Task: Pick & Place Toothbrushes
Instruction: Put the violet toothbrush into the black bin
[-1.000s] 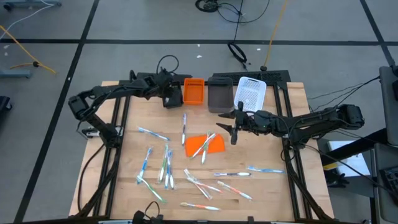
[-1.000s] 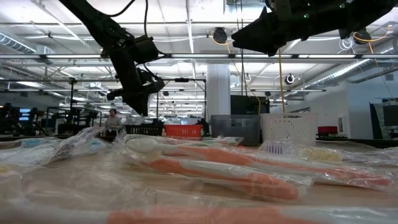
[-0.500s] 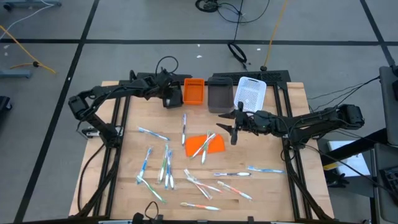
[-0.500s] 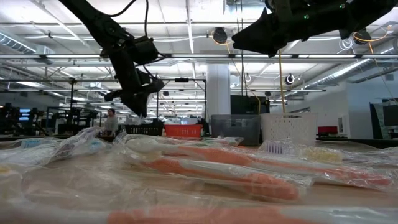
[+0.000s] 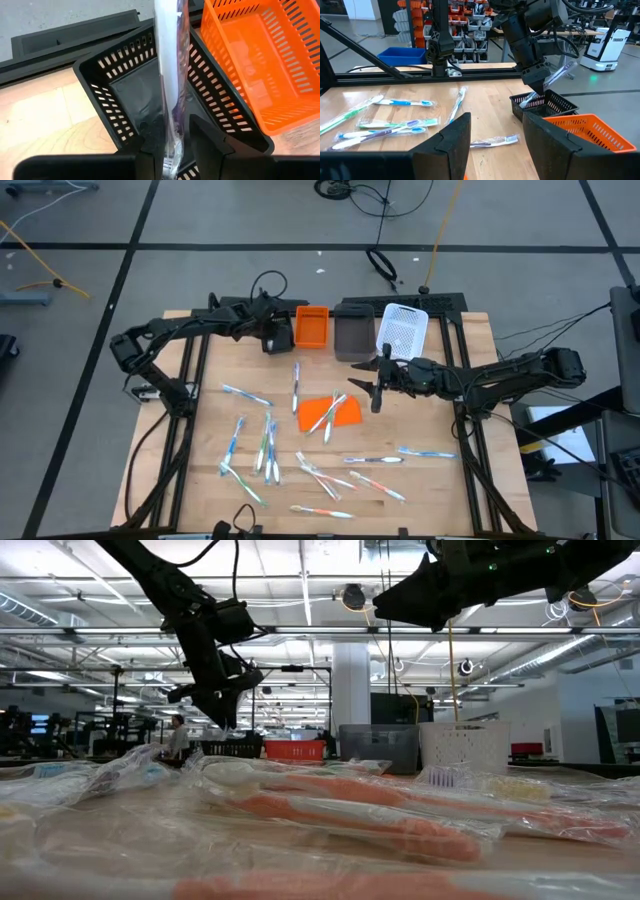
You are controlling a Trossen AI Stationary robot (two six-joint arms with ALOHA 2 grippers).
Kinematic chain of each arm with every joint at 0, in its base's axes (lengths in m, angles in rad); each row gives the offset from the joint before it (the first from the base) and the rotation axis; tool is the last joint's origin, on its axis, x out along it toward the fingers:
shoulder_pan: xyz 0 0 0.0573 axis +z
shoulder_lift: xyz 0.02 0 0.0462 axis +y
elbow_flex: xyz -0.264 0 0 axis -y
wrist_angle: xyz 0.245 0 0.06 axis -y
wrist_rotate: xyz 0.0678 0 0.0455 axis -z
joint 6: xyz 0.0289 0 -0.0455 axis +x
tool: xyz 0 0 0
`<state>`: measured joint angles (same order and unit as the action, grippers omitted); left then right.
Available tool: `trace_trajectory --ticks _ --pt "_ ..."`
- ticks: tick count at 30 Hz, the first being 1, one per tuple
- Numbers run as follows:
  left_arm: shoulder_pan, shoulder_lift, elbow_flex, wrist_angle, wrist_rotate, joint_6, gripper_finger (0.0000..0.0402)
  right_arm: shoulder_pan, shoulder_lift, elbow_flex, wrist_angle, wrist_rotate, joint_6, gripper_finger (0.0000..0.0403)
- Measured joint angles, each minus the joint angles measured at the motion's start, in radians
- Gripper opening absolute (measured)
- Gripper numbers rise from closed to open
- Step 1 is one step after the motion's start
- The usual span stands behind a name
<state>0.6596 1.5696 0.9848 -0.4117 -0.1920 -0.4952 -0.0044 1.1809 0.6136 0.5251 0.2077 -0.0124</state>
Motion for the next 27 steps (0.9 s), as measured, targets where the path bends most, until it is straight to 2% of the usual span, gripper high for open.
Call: trace_trajectory --ticks 15,24,27 --pt "-0.001 0.000 0.000 0.006 -0.025 0.052 0.0088 0.000 0.000 0.000 -0.004 0.000 -0.003 0.0171" --pt "-0.050 0.000 0.000 -0.001 0.168 0.102 0.0088 0.000 0.000 0.000 -0.004 0.000 -0.003 0.0171" --pt "-0.095 0.000 0.000 -0.008 0.185 0.133 0.0088 0.000 0.000 0.000 -0.004 0.000 -0.003 0.0171"
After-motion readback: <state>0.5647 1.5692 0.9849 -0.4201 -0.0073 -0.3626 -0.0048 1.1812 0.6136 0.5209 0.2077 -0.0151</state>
